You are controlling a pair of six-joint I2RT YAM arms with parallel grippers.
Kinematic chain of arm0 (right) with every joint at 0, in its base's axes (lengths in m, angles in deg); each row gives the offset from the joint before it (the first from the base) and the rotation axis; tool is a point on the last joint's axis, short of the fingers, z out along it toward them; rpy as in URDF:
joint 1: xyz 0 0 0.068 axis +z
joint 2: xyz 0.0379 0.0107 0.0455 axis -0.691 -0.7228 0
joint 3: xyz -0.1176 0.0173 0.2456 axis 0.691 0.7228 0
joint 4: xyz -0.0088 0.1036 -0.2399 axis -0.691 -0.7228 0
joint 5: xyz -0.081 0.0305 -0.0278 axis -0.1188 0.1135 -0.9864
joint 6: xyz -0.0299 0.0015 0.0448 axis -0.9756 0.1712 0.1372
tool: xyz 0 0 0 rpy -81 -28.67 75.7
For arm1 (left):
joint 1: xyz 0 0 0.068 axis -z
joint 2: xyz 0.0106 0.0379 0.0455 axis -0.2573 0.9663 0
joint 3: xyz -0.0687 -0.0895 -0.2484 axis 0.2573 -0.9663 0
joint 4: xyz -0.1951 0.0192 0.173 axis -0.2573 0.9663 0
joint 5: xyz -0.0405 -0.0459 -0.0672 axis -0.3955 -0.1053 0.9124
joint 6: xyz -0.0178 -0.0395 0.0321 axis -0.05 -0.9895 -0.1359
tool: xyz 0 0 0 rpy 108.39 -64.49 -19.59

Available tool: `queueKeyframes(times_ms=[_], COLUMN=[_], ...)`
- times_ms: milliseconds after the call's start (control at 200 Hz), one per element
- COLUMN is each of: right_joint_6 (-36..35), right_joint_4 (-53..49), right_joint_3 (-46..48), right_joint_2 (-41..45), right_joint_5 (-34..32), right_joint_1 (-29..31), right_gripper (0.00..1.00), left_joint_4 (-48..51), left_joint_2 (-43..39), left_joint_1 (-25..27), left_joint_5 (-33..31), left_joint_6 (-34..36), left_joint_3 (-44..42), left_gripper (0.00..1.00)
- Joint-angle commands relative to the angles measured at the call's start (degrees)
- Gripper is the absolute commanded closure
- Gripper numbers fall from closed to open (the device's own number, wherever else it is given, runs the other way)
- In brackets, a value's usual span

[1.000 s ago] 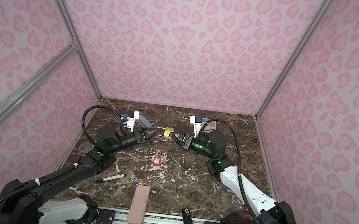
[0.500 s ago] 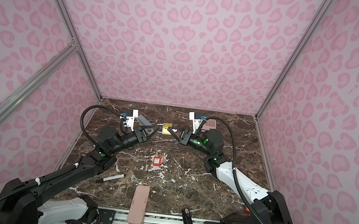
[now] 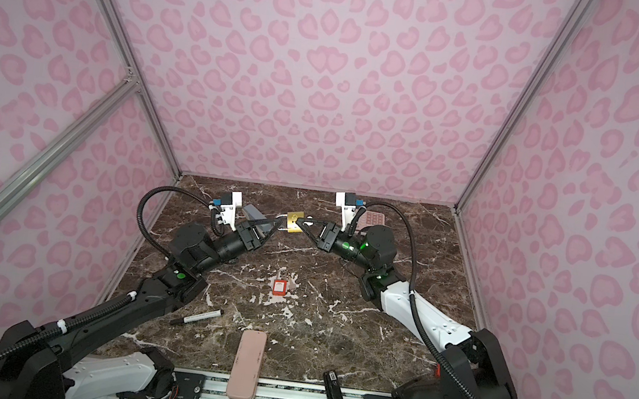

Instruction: Lock with the key

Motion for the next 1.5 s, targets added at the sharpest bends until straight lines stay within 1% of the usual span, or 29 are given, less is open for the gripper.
queueKeyframes(times_ms=[0,130,190,230,275,335,395,440,500,600,650,665,710,750,795,830,945,1150,1295,1495], right_joint_6=[0.5,2.1,3.2,4.1,5.7,9.7,11.8,11.5,9.6,5.1,3.7,3.5,3.3,3.4,3.5,3.7,4.8,4.9,5.0,5.0], right_joint_4=[2.2,4.3,7.0,9.1,12.7,18.4,21.5,20.5,17.0,10.1,8.3,8.2,8.2,8.5,8.8,9.0,10.5,10.3,10.1,9.7], right_joint_3=[0.2,0.7,0.8,0.5,0.0,1.1,3.0,3.7,3.9,2.8,2.6,2.5,2.7,2.9,3.2,3.4,4.3,4.8,4.9,5.0], right_joint_2=[-0.2,-0.9,-2.7,-4.4,-6.5,-8.0,-7.4,-6.3,-4.5,-2.6,-2.2,-2.1,-2.1,-2.0,-2.0,-1.9,-1.6,-1.1,-1.1,-1.3], right_joint_5=[5.5,4.9,3.6,2.9,3.7,3.9,3.3,4.1,4.8,5.9,6.2,6.2,6.5,6.8,6.9,6.9,6.9,7.0,7.3,7.2], right_joint_1=[1.0,1.4,3.7,5.5,6.5,5.8,4.0,2.6,1.3,1.0,1.1,1.0,1.0,0.9,0.8,0.7,0.0,-0.6,-0.8,-0.9], right_gripper=[1.00,1.00,1.00,1.00,1.00,1.00,1.00,1.00,1.00,1.00,1.00,0.96,0.76,0.64,0.55,0.53,0.52,0.58,0.64,0.76], left_joint_4=[-0.9,-1.7,-3.9,-4.9,-5.7,-5.6,-2.3,-0.5,-0.1,0.0,-0.5,-0.7,-0.9,-1.0,-1.0,-0.8,-0.9,-1.0,-0.9,-0.9], left_joint_2=[-0.3,0.0,1.6,3.3,4.6,3.6,0.3,-2.1,-3.9,-4.8,-5.1,-5.3,-5.6,-5.6,-5.7,-5.8,-5.8,-6.2,-6.4,-6.2], left_joint_1=[0.9,1.1,2.2,3.0,3.3,2.8,1.7,0.8,-0.7,-2.8,-3.4,-3.5,-3.8,-3.9,-4.1,-4.2,-4.9,-5.1,-5.2,-5.2], left_joint_5=[10.0,9.4,9.1,10.1,11.6,11.4,9.3,8.2,8.7,10.3,10.2,10.2,10.0,10.1,10.2,10.4,10.9,10.7,10.4,10.5], left_joint_6=[0.7,0.2,-0.9,-1.1,-1.4,-1.1,0.8,1.9,1.7,1.0,0.7,0.6,0.4,0.3,0.3,0.3,0.1,-0.4,-0.4,-0.4], left_joint_3=[0.8,0.7,0.7,1.3,2.0,1.4,0.5,-0.1,-0.8,-1.8,-2.4,-2.5,-2.7,-2.7,-2.5,-2.4,-2.6,-3.4,-3.6,-3.3], left_gripper=[0.96,0.96,0.96,0.96,0.96,0.96,0.96,0.96,0.96,0.96,0.96,0.96,0.96,0.96,0.96,0.96,0.96,0.96,0.96,0.96])
